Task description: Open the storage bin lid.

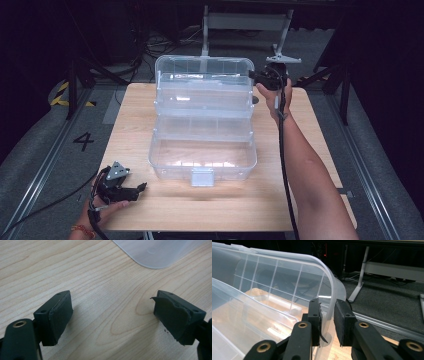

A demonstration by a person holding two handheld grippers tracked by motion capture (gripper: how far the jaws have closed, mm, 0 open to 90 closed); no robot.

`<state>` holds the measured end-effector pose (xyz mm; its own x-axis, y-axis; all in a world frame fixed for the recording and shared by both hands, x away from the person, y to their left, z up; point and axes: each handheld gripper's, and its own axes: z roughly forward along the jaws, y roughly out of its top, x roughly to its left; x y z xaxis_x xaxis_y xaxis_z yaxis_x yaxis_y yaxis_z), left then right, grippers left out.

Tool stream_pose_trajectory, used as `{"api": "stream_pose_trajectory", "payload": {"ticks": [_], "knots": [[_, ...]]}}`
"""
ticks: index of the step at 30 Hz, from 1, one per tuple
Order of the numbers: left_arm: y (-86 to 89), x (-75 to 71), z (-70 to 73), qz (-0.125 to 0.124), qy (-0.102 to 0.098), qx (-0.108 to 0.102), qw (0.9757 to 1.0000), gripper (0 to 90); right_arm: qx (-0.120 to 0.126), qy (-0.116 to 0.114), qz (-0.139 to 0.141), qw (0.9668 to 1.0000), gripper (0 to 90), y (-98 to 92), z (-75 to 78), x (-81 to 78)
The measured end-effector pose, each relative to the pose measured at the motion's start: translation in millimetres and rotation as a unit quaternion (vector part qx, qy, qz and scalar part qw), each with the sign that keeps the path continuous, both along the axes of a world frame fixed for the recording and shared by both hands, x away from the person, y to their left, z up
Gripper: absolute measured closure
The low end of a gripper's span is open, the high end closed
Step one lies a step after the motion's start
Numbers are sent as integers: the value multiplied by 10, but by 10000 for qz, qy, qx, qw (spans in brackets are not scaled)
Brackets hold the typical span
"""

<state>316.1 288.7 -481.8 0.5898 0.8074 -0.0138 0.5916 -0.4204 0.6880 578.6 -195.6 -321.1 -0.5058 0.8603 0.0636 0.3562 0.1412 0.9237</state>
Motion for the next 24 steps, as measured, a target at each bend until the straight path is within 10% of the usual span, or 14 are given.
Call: {"api": "stream_pose_trajectory", "payload": {"ticks": [24], "knots": [[1, 1, 0, -6, -2, 4, 10000, 160, -179, -4, -100, 9998, 731, 33, -117, 98]]}}
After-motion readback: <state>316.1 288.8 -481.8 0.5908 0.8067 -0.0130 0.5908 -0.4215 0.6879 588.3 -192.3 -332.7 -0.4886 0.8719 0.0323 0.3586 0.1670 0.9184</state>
